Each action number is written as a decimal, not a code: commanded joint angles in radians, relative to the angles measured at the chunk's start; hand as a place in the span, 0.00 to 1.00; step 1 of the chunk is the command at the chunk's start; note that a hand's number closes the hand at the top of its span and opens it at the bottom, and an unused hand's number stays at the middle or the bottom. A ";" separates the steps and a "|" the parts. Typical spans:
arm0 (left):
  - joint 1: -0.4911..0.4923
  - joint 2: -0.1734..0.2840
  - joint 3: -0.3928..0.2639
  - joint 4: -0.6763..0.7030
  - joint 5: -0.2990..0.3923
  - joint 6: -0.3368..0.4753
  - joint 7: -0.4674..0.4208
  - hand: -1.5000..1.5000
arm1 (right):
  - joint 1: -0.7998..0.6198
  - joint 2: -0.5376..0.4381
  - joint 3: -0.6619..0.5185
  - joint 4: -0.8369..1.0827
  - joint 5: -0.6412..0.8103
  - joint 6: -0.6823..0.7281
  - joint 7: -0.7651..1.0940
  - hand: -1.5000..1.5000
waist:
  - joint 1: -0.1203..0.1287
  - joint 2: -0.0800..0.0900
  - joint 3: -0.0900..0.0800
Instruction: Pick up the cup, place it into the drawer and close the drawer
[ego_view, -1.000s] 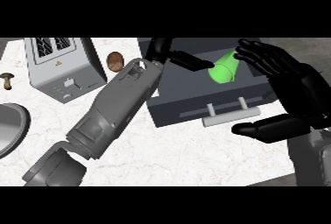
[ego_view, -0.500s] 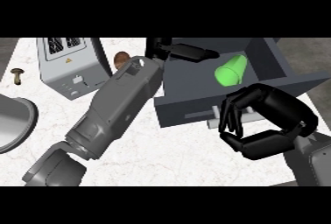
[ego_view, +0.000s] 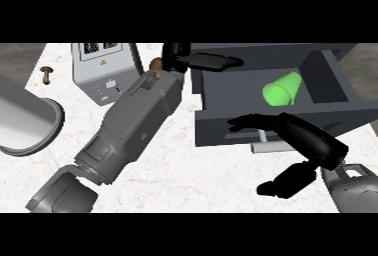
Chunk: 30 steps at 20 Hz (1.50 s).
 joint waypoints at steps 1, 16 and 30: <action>0.017 0.000 0.014 -0.039 0.025 -0.024 -0.012 0.00 | 0.023 0.016 0.049 0.151 0.197 -0.094 -0.096 0.00 | 0.055 -0.007 0.000; 0.266 0.102 0.017 -0.212 0.023 -0.151 -0.025 0.00 | -0.324 0.131 0.016 1.014 0.403 -0.360 -0.459 1.00 | 0.164 -0.002 0.003; 0.358 0.184 0.001 -0.325 0.031 -0.238 0.029 0.00 | -0.624 -0.034 -0.239 1.278 0.285 -0.395 -0.517 1.00 | 0.243 0.023 0.005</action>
